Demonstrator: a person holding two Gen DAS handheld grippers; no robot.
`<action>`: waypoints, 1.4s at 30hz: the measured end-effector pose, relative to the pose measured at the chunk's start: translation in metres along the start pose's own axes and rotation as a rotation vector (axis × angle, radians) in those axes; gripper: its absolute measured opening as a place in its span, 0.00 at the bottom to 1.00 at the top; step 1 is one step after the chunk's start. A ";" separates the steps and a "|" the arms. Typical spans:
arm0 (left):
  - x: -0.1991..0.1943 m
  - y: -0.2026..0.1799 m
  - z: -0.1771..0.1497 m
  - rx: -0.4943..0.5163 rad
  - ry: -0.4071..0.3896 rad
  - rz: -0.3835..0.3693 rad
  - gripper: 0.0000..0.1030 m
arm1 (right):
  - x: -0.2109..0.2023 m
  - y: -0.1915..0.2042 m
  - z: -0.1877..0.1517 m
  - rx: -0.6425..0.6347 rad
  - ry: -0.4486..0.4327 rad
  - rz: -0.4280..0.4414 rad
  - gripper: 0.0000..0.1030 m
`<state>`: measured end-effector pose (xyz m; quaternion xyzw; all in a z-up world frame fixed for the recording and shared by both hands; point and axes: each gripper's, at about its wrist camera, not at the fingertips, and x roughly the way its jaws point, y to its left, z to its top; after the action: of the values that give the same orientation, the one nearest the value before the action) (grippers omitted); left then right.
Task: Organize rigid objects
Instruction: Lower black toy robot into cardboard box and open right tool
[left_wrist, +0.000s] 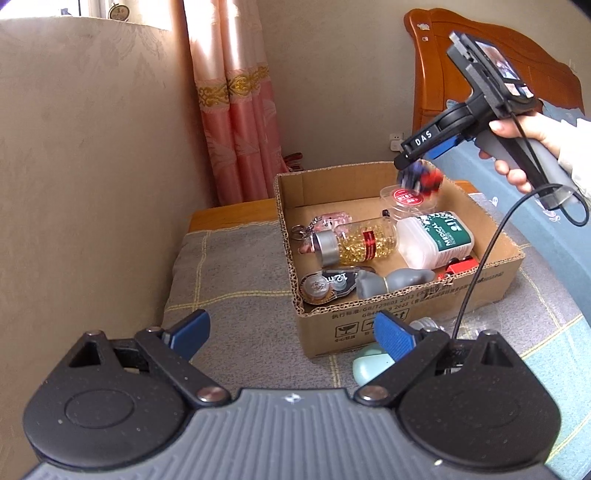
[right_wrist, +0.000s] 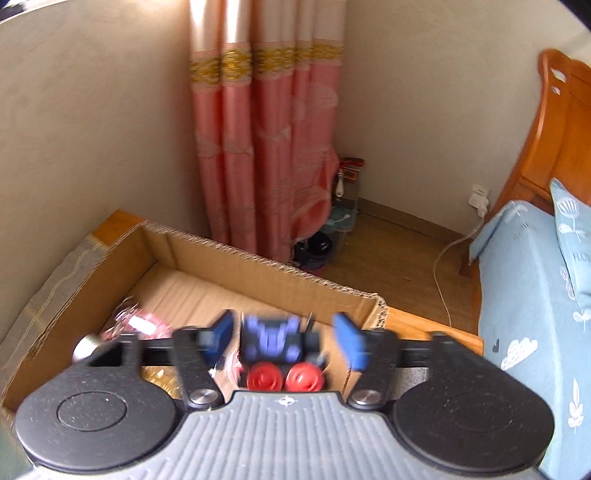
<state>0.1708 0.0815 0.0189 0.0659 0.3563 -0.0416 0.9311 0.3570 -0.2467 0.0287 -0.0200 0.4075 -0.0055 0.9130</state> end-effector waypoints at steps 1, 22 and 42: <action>0.000 0.000 0.000 0.001 0.003 0.002 0.93 | 0.000 -0.001 0.000 0.007 -0.005 -0.008 0.79; -0.020 -0.011 -0.016 0.013 -0.012 -0.018 0.99 | -0.067 0.000 -0.049 0.003 -0.041 0.011 1.00; -0.011 0.012 -0.066 -0.149 0.027 0.067 0.99 | -0.113 0.094 -0.187 0.164 -0.109 0.030 1.00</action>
<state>0.1206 0.1035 -0.0207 0.0091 0.3683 0.0169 0.9295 0.1417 -0.1556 -0.0155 0.0604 0.3558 -0.0242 0.9323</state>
